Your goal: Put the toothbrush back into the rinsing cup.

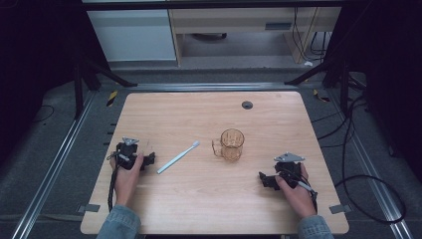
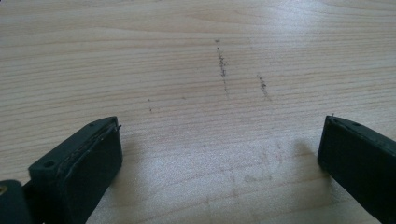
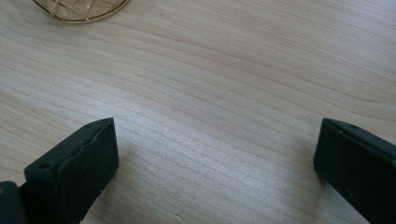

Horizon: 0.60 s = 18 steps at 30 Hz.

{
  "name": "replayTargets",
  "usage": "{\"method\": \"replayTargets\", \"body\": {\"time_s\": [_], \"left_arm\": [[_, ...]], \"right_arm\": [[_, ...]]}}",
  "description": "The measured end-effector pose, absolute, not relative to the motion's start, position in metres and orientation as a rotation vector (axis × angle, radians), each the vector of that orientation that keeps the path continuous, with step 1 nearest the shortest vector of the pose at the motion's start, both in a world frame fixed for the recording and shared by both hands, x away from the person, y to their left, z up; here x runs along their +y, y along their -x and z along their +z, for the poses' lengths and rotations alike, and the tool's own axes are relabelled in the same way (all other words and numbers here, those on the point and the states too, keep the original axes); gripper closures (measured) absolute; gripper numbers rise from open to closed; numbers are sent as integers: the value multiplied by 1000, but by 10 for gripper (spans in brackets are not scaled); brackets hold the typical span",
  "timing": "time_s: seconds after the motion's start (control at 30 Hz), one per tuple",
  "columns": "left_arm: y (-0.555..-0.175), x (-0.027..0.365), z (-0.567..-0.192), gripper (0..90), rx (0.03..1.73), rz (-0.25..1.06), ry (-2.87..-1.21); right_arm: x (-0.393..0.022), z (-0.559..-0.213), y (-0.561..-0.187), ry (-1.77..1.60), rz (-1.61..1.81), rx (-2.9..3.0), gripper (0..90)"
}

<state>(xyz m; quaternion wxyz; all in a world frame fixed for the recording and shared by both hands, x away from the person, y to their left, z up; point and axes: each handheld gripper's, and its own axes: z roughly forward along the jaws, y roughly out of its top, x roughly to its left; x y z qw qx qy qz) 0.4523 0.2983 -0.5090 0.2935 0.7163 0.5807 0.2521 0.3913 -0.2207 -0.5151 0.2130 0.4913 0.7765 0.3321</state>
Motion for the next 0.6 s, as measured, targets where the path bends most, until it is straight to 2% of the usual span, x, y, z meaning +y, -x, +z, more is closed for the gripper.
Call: {"method": "replayTargets", "body": {"time_s": [0.23,0.3,0.4,0.6], "left_arm": [[-451,298,-509,1,1537,678,-1912],[-451,298,-508,45,1525,685,-1916],[-446,295,-499,57,1494,728,-1916],[-435,288,-474,75,1414,723,-1918]], "right_arm": [[-221,-515,-391,-1363,920,2156,4],[-221,-515,-391,-1364,920,2155,4],[-221,-515,-391,-1364,920,2155,4],[-221,-515,-391,-1364,920,2156,4]]}}
